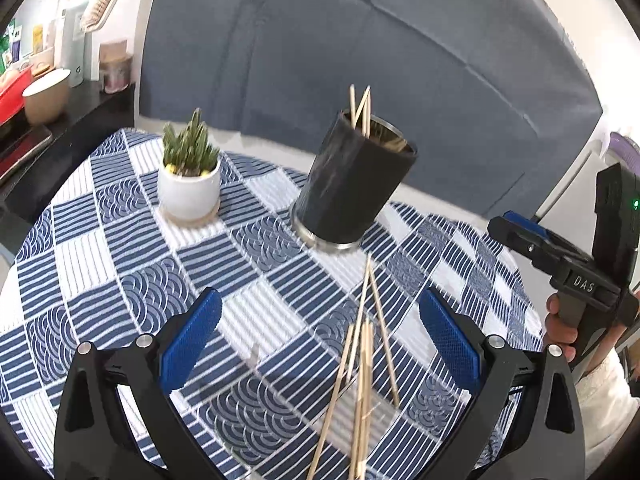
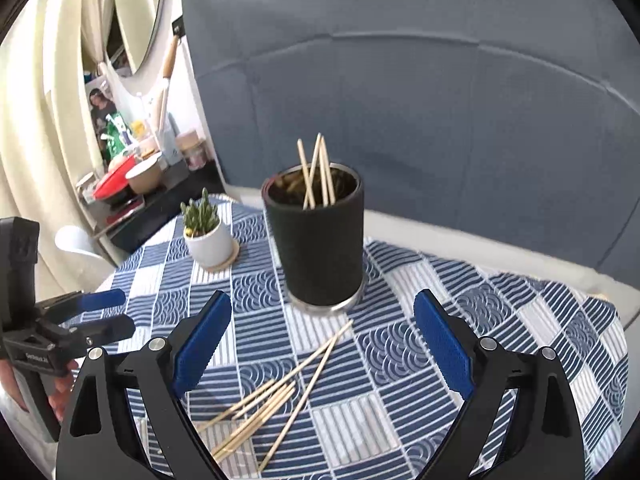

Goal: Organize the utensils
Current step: 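Lower both tools to the loose sticks and grasp one stick with each gripper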

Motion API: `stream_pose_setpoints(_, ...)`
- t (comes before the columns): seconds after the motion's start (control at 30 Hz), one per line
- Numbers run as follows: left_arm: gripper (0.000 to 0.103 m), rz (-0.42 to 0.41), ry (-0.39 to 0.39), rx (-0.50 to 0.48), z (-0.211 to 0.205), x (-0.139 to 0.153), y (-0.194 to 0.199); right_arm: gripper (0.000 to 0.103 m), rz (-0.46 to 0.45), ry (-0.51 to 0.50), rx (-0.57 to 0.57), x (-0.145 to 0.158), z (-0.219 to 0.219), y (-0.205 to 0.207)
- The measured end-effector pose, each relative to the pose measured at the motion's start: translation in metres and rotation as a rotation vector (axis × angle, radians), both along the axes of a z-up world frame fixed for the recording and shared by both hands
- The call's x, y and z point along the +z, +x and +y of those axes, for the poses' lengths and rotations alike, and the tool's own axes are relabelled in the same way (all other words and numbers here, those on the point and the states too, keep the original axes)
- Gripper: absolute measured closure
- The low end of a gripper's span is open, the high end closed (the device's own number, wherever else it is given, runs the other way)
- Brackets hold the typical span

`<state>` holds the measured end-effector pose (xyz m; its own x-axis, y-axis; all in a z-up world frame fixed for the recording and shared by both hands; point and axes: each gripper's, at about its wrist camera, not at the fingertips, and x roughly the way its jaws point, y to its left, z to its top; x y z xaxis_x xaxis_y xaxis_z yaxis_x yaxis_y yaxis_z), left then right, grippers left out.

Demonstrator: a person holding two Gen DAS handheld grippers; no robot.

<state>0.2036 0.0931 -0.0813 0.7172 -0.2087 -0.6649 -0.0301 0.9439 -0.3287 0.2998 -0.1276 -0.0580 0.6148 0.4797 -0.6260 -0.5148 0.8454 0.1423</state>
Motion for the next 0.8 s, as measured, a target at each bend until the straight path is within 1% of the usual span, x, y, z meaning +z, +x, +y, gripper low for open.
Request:
stream_pose_setpoints(0.23,0.006,0.074,0.027,-0.028,-0.006,-0.030,-0.014,0.015,0.067,-0.032,-0.020,-0.035,0.004,-0.011)
stream_pose_setpoints(0.43,0.006,0.171,0.056,-0.060,-0.014,-0.065,-0.019,0.015,0.136,-0.092,-0.033,-0.070,0.007,-0.013)
stream_pose_setpoints(0.53,0.006,0.209,0.058,-0.074,-0.017,-0.080,-0.022,0.015,0.176,-0.119,-0.042,-0.088,0.006,-0.012)
stream_pose_setpoints(0.7,0.006,0.262,0.132,-0.115,-0.029,-0.098,-0.024,0.015,0.233,-0.172,-0.058,-0.115,0.007,-0.008)
stream_pose_setpoints(0.8,0.006,0.285,0.157,-0.128,-0.034,-0.103,-0.023,0.015,0.261,-0.203,-0.065,-0.128,0.008,-0.007)
